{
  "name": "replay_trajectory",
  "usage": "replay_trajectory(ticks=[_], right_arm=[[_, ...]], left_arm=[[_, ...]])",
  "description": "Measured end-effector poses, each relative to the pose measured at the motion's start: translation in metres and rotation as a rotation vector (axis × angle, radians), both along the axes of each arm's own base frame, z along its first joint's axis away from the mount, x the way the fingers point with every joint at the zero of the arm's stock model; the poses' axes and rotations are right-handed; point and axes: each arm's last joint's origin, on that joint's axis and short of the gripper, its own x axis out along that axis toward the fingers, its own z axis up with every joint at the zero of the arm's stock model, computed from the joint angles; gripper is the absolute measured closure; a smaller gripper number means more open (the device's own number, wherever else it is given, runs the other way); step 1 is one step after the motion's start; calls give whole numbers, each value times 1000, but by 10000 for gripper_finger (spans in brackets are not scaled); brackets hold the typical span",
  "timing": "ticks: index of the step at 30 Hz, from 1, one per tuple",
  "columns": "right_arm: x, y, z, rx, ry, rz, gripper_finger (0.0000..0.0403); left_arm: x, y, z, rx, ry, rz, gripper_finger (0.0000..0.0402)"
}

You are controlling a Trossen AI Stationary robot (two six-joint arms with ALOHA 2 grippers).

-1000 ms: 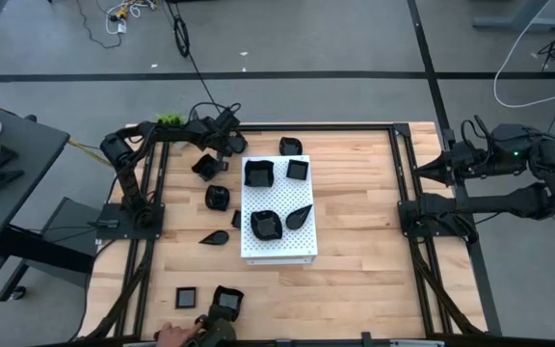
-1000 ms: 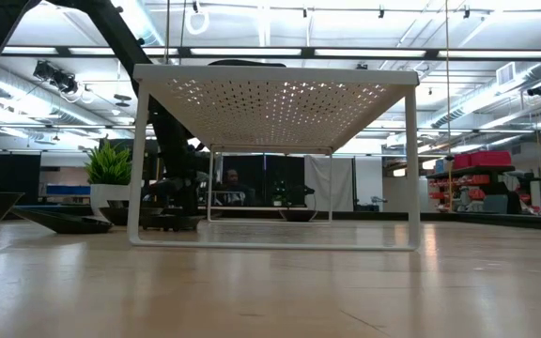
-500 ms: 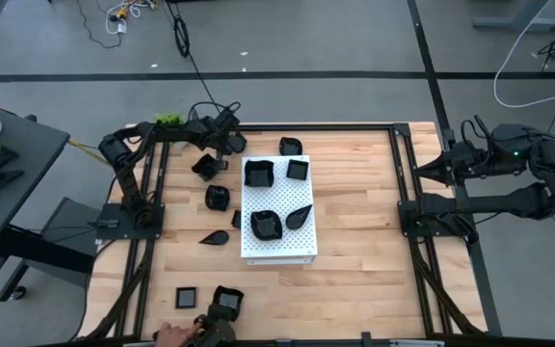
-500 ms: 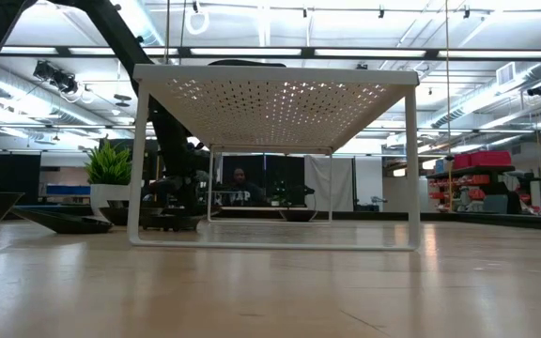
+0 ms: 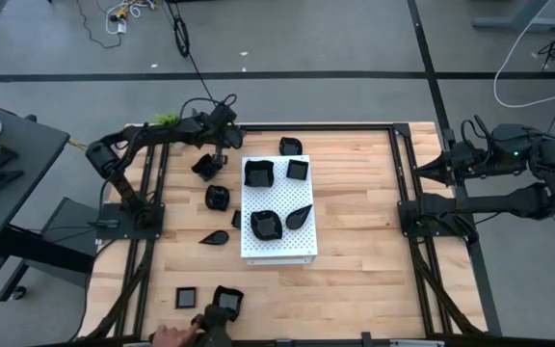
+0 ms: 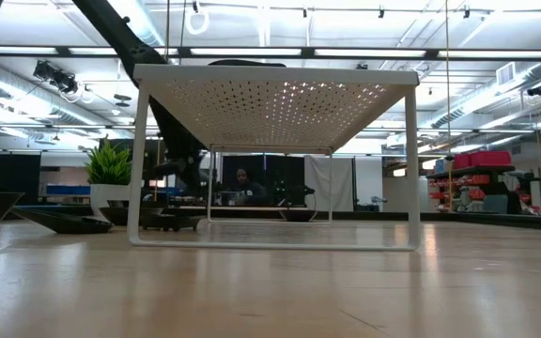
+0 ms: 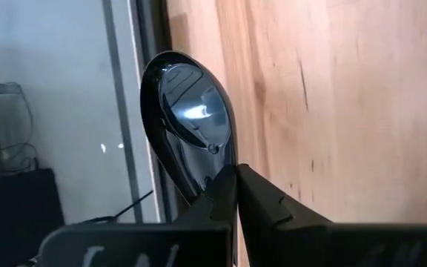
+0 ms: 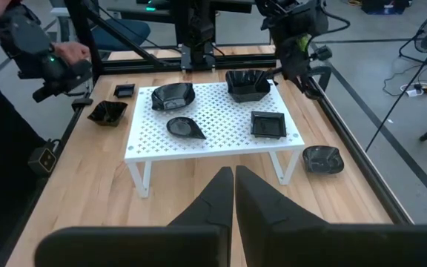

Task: Pick & Place Mini shaped plates
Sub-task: Stack the black drop shaped plate on top of the other black drop shaped plate on the shelf

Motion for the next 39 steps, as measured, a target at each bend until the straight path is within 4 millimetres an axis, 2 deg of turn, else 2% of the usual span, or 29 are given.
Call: replay_trajectory(ticks=[10, 17, 21, 31, 39], right_arm=[[0, 0, 0, 0, 0, 0, 381], [0, 0, 0, 0, 0, 0, 381], [0, 0, 0, 0, 0, 0, 381], [0, 0, 0, 0, 0, 0, 381], [0, 0, 0, 0, 0, 0, 381]], left_arm=[[5, -21, 35, 111, -52, -26, 390], [8, -45, 65, 207, -104, -62, 390], [12, -58, 87, 241, -132, -86, 390], [33, -79, 157, 351, -308, -179, 390], [45, -99, 183, 403, -346, -377, 390]])
